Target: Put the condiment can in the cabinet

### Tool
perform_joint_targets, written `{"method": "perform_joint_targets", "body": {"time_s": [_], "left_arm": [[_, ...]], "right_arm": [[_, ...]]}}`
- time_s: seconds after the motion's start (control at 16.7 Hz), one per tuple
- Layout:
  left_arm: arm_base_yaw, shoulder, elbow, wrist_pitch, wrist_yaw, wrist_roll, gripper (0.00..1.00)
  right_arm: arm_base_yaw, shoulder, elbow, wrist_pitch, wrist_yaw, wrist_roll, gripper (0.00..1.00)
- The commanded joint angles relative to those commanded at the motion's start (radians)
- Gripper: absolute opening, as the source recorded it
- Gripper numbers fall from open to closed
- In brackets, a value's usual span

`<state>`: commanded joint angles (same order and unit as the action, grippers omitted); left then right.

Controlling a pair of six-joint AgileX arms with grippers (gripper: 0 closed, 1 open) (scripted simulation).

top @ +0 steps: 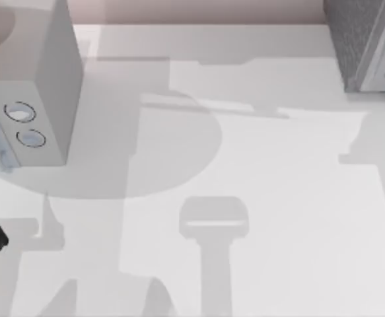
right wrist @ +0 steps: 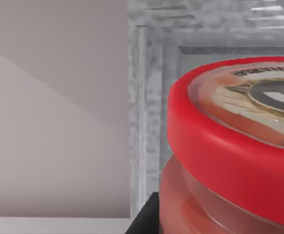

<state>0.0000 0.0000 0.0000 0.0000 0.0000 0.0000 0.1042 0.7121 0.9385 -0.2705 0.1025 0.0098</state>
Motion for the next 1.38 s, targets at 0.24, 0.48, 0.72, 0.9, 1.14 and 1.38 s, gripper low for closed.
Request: {"method": "perform_joint_targets", "body": {"time_s": [0.24, 0.48, 0.72, 0.9, 1.14, 1.38], "left_arm": [[0.0, 0.0, 0.0, 0.0, 0.0, 0.0, 1.0], [0.0, 0.0, 0.0, 0.0, 0.0, 0.0, 1.0], [0.0, 0.0, 0.0, 0.0, 0.0, 0.0, 1.0], [0.0, 0.0, 0.0, 0.0, 0.0, 0.0, 1.0], [0.0, 0.0, 0.0, 0.0, 0.0, 0.0, 1.0], [0.0, 0.0, 0.0, 0.0, 0.0, 0.0, 1.0]], "right_arm": [[0.037, 0.277, 0.397, -0.108, 0.042, 0.0, 0.0], [0.068, 0.496, 0.721, -0.192, 0.075, 0.002, 0.0], [0.085, 0.622, 0.9, -0.24, 0.094, 0.007, 0.0], [0.088, 0.64, 0.925, -0.246, 0.097, 0.008, 0.0], [0.084, 0.64, 0.924, -0.245, 0.094, 0.01, 0.0], [0.062, 0.756, 1.032, -0.226, 0.071, 0.01, 0.0]]}}
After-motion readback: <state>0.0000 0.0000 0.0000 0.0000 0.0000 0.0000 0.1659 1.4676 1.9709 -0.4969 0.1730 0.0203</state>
